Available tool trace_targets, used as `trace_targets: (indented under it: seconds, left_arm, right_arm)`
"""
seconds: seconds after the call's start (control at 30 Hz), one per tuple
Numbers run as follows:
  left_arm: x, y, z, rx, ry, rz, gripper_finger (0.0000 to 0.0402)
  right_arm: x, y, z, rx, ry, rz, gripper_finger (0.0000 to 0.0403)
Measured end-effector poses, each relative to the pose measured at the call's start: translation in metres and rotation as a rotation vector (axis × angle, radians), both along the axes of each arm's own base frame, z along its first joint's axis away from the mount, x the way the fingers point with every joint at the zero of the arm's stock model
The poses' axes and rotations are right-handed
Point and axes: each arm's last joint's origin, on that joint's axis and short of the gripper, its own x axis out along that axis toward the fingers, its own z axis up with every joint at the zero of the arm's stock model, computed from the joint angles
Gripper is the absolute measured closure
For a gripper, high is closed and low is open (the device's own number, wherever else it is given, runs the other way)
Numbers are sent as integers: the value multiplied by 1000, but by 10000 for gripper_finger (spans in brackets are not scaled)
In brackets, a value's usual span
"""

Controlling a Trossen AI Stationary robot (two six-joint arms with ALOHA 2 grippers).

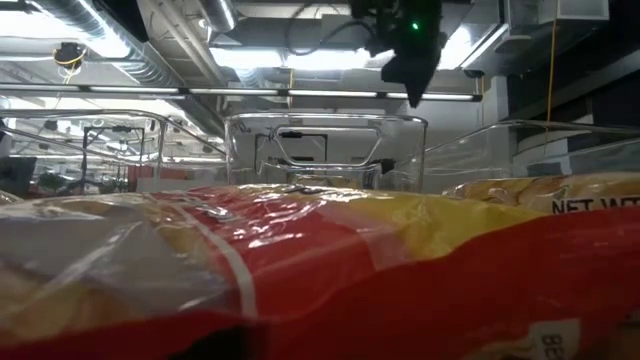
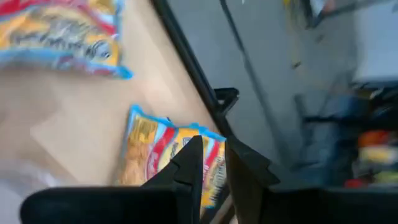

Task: Sort Maruchan noodles
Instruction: Put the blue noodle pack into the middle transparent bin

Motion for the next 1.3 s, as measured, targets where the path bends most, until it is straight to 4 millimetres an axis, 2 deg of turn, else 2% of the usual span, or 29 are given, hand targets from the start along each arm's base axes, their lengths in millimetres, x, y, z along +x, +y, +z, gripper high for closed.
trace_targets:
  seconds: [0.1, 0.23, 0.33, 0.43, 0.57, 0.83, 0.93, 1.1, 1.3]
  left_arm:
    - [0, 0, 0, 0, 0, 0, 401]
    - [0, 0, 0, -4, -4, 6, 401]
    - [0, 0, 0, -11, -12, 19, 401]
    - [0, 0, 0, -11, -12, 19, 401]
    - [0, 0, 0, -11, -12, 20, 401]
    - [0, 0, 0, -11, -12, 19, 401]
    - [0, 0, 0, -19, -20, 33, 401]
    - [0, 0, 0, -22, -23, 39, 401]
    - [0, 0, 0, -23, -24, 40, 401]
  right_arm:
    - [-10, -27, -12, 122, -183, -46, 336]
    - [-8, -56, -49, 357, -399, 3, 335]
    - [-6, -68, -72, 486, -532, 29, 335]
    - [-8, -75, -89, 536, -547, -19, 333]
    - [-11, -81, -95, 515, -549, -56, 309]
    - [-11, -87, -94, 441, -616, -206, 221]
    - [-10, -87, -97, 475, -634, -255, 197]
    - [-9, -89, -108, 521, -654, -359, 176]
    - [-11, -100, -124, 518, -644, -485, 173]
